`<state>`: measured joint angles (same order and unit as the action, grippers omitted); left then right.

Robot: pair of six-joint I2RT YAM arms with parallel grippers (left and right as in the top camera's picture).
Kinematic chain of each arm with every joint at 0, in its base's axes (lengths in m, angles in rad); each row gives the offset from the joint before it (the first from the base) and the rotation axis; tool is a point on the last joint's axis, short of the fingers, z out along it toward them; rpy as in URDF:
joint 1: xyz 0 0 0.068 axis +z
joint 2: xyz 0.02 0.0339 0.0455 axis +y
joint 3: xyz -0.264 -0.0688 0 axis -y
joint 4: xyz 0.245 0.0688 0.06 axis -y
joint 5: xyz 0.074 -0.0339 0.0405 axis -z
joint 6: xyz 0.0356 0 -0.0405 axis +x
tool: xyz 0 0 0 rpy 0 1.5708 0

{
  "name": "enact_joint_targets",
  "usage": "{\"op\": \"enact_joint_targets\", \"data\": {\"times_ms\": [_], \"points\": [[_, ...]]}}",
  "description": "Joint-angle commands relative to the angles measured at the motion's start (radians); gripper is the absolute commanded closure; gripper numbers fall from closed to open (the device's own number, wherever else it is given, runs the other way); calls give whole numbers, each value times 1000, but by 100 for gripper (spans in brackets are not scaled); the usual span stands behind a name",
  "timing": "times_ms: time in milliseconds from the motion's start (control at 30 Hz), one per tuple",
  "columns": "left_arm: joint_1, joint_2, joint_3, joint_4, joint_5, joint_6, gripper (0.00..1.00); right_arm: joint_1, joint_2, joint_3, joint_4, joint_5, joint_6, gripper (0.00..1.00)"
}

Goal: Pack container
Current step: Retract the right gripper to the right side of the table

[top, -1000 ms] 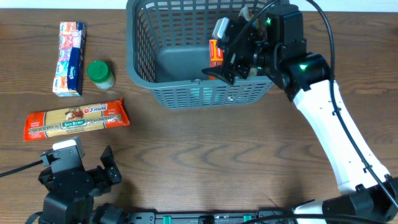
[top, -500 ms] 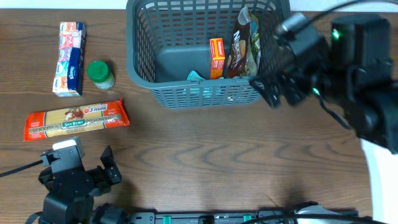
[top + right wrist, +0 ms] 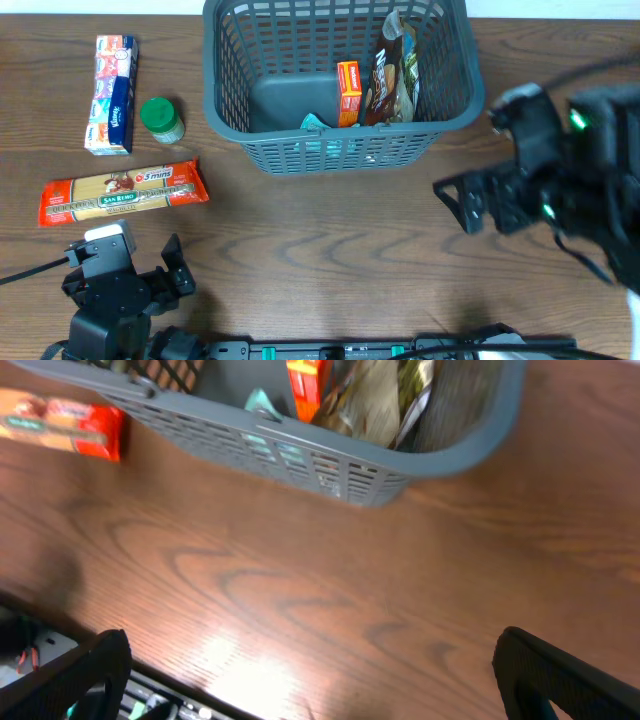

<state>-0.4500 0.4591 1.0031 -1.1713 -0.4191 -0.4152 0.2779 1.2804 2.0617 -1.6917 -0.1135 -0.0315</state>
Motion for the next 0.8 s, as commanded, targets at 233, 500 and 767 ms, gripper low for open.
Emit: {"op": "enact_joint_targets", "data": {"times_ms": [233,500,767], "points": [[0,-4,14,-3,-12,-2,1,-2,-137,18,-6,34,29,1],[0,-4,14,8,-13,-2,1,-2,-143,18,-6,35,27,1],[0,-3,14,51,-35,5,1,-2,-143,18,-6,35,27,1]]}}
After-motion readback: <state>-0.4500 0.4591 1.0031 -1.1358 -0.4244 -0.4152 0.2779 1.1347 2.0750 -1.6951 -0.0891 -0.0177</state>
